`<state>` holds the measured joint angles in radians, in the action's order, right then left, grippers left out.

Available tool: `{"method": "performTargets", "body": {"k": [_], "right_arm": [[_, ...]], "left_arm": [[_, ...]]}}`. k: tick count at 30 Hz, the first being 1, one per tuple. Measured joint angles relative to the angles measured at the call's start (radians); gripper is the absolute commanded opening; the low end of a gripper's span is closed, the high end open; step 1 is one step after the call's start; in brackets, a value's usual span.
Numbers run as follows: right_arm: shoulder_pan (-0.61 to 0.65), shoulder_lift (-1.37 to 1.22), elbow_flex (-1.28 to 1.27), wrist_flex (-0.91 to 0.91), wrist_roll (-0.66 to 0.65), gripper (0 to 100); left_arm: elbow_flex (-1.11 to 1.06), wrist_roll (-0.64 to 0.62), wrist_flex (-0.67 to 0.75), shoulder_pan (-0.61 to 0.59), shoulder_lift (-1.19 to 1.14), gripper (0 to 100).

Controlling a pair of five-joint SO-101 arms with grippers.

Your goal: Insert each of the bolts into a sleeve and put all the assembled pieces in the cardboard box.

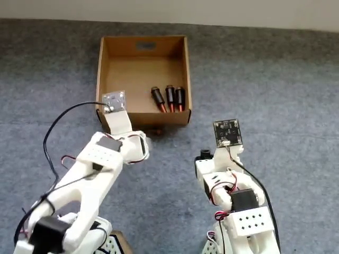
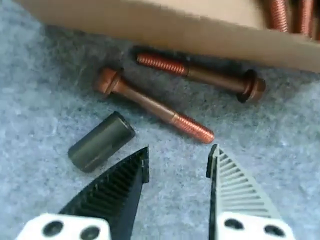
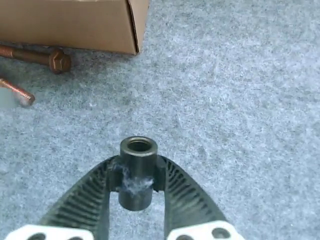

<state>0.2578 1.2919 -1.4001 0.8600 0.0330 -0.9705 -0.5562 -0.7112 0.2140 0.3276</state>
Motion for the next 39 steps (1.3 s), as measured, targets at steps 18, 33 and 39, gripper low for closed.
{"method": "performTargets", "body": {"k": [18,33,39], "right_arm": [[-0.002,0.0,0.0,0.0,0.0,0.5],[-0.002,0.0,0.0,0.0,0.0,0.5],[-0.002,0.0,0.0,0.0,0.0,0.5]], "left_arm": [[0.157,-0.031,0.0,-0.002,-0.187,21],[0.157,-0.097,0.026,-0.003,-0.184,21],[0.204,-0.101,0.028,-0.006,-0.285,21]]}}
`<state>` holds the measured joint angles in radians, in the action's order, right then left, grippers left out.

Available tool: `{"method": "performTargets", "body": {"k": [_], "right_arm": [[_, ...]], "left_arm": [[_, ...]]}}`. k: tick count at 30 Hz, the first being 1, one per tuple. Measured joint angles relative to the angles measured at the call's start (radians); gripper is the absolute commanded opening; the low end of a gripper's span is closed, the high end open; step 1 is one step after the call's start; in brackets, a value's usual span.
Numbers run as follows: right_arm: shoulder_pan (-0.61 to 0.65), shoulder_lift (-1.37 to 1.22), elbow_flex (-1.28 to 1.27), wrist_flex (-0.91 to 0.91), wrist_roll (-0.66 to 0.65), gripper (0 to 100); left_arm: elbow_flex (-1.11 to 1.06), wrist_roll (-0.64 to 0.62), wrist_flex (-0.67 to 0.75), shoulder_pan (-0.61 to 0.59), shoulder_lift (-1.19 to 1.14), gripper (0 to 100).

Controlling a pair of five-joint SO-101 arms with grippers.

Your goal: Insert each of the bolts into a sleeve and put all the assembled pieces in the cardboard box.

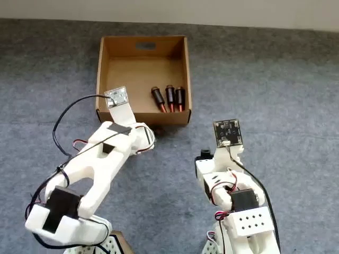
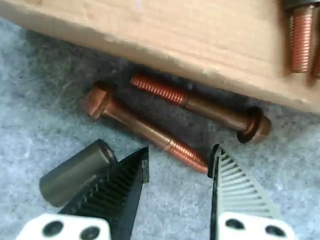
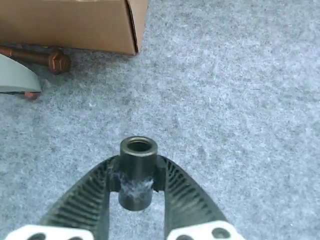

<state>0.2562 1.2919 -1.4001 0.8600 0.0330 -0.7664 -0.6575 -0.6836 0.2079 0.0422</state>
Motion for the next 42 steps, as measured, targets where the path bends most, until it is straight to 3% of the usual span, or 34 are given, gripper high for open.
{"method": "performTargets", "body": {"k": [5,12,25,32,38,42], "right_arm": [[0.0,0.0,0.0,0.0,0.0,0.5],[0.0,0.0,0.0,0.0,0.0,0.5],[0.0,0.0,0.0,0.0,0.0,0.5],[0.0,0.0,0.0,0.0,0.0,0.5],[0.0,0.0,0.0,0.0,0.0,0.5],[0.0,0.0,0.0,0.0,0.0,0.5]], "left_arm": [[0.068,0.0,-0.038,-0.003,-0.061,19],[0.087,-0.002,-0.135,-0.006,-0.049,1],[0.086,0.015,-0.385,0.006,0.035,1],[0.051,0.146,-0.448,0.029,0.19,1],[-0.081,0.443,-0.448,0.104,0.273,2],[-0.133,0.523,-0.433,0.127,0.273,15]]}}
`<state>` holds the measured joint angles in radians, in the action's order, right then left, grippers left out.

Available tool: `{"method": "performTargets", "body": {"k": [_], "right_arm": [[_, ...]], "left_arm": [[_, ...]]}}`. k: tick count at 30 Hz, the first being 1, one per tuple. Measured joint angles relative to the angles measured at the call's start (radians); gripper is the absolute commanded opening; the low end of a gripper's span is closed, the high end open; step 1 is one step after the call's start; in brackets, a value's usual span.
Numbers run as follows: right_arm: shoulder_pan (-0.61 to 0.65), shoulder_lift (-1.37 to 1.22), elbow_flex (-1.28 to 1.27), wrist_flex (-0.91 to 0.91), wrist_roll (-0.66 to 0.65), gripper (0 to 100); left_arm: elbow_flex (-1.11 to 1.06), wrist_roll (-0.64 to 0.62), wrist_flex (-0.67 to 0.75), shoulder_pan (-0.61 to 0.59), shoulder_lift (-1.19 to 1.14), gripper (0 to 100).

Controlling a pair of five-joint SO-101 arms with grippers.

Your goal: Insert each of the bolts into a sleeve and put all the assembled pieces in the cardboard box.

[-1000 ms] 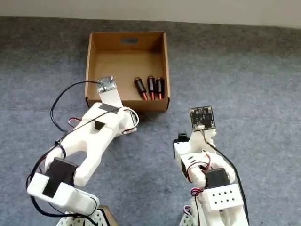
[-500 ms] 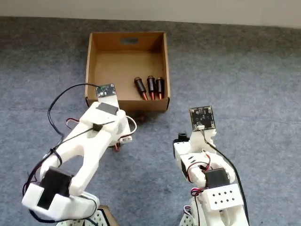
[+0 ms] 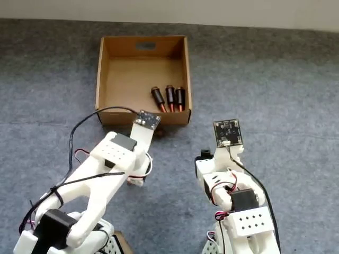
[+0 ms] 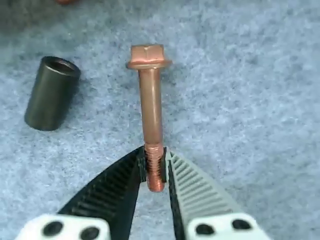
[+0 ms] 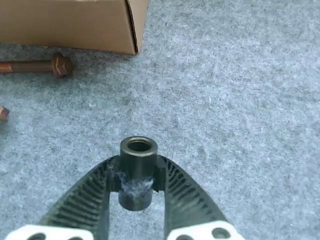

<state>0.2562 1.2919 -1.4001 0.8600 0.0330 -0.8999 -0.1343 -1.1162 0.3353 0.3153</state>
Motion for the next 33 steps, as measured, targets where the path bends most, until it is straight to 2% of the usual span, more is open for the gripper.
{"method": "performTargets", "body": {"k": [4,14,17,22,27,33], "right_arm": [[0.0,0.0,0.0,0.0,0.0,0.5],[0.0,0.0,0.0,0.0,0.0,0.5],[0.0,0.0,0.0,0.0,0.0,0.5],[0.0,0.0,0.0,0.0,0.0,0.5],[0.0,0.0,0.0,0.0,0.0,0.5],[0.0,0.0,0.0,0.0,0.0,0.5]], "left_arm": [[-0.011,0.011,0.009,-0.002,0.005,28],[-0.049,0.017,0.252,-0.005,0.018,18],[-0.068,0.017,0.288,-0.051,0.02,17],[-0.072,0.017,0.31,-0.153,0.018,17],[-0.074,0.017,0.31,-0.153,0.005,18],[0.003,0.02,0.299,-0.135,-0.123,17]]}}
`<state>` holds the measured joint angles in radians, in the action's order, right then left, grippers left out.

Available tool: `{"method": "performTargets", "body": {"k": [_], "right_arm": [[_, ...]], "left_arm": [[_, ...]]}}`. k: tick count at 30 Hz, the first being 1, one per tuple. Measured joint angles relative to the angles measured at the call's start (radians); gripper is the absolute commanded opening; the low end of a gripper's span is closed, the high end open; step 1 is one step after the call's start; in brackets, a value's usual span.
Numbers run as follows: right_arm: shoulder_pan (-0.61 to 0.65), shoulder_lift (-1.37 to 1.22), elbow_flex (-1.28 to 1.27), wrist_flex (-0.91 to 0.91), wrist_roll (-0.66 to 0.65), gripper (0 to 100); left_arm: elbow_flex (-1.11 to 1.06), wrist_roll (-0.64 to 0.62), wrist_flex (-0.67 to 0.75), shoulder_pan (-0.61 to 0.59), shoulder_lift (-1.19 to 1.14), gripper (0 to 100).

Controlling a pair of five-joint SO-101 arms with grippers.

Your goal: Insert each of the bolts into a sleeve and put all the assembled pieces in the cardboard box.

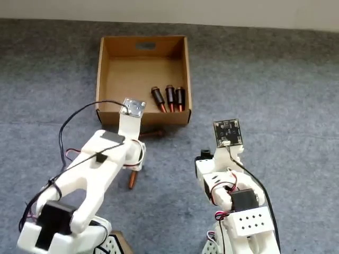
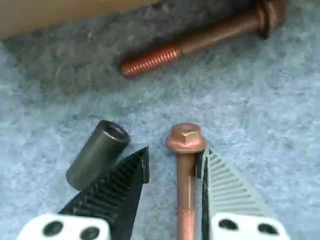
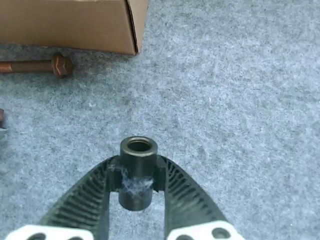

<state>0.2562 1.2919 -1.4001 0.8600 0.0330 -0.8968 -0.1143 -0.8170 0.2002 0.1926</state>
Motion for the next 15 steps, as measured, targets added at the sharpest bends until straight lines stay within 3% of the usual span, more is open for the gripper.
{"method": "performTargets", "body": {"k": [4,7,15], "right_arm": [[0.0,0.0,-0.015,0.0,0.0,0.5],[0.0,0.0,-0.015,0.0,0.0,0.5],[0.0,0.0,-0.015,0.0,0.0,0.5]], "left_arm": [[0.094,0.0,-0.074,0.0,-0.087,14],[0.13,-0.002,-0.1,0.011,-0.118,1],[0.133,-0.003,-0.101,0.02,-0.103,1]]}}
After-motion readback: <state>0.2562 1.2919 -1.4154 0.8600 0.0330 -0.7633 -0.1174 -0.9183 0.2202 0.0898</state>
